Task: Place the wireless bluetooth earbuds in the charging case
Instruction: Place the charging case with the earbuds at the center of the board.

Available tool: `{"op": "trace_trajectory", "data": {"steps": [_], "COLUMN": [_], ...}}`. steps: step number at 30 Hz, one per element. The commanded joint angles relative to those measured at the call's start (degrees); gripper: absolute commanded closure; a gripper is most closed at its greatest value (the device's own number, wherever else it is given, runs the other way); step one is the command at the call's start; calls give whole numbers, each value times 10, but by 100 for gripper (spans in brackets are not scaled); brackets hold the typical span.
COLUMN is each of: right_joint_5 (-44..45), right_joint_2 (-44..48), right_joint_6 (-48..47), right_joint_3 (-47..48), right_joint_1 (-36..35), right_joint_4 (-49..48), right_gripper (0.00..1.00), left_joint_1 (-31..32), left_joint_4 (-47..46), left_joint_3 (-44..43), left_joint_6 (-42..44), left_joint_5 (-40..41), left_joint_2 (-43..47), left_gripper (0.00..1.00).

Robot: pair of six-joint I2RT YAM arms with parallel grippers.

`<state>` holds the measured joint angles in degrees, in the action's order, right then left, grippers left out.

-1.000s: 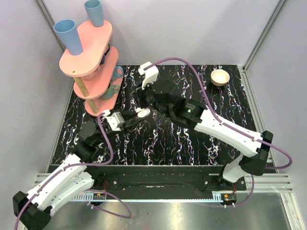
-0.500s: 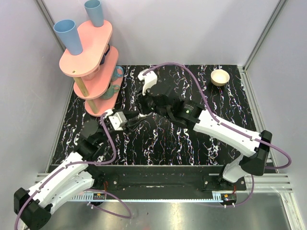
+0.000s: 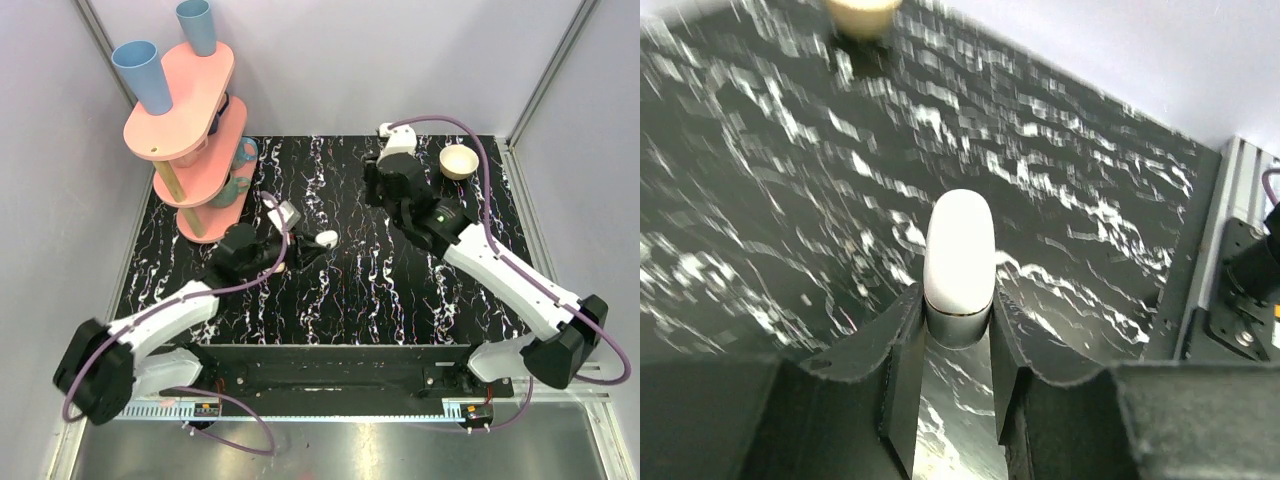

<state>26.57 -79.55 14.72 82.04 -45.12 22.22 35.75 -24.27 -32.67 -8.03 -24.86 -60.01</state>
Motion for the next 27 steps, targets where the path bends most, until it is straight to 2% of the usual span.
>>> {"op": "trace_trajectory", "data": {"steps": [1, 8, 11, 18, 19, 21, 23, 27], "right_joint_5": [-3, -37, -55, -85, -87, -95, -97, -97], "right_joint_2": [53, 100, 108, 107, 106, 99, 97, 98], "right_joint_6": [43, 83, 93, 95, 91, 87, 88, 88], "right_joint_3": [-60, -145, -165, -186, -186, -188, -188, -194], "right_joint_1": [22, 34, 36, 36, 36, 36, 36, 37], "right_joint_4": [0, 4, 3, -4, -4, -5, -4, -6], "right_gripper": [55, 54, 54, 54, 54, 53, 53, 53], "left_joint_1": [-4, -7, -8, -8, -8, -8, -8, -9], "left_joint_4": [-82, -64, -98, -98, -102, -104, -115, -94], "left_joint_3": [-17, -100, -109, -126, -127, -130, -126, -142], "left_joint_6": [-137, -236, -272, -279, -281, -284, -290, -279], "left_joint_5": [-27, -57, -42, 5, 6, 6, 17, 15], "left_joint_2": [-105, -257, -309, -390, -401, -416, -424, -448], "left_gripper": [100, 100, 100, 99, 93, 94, 88, 88]}}
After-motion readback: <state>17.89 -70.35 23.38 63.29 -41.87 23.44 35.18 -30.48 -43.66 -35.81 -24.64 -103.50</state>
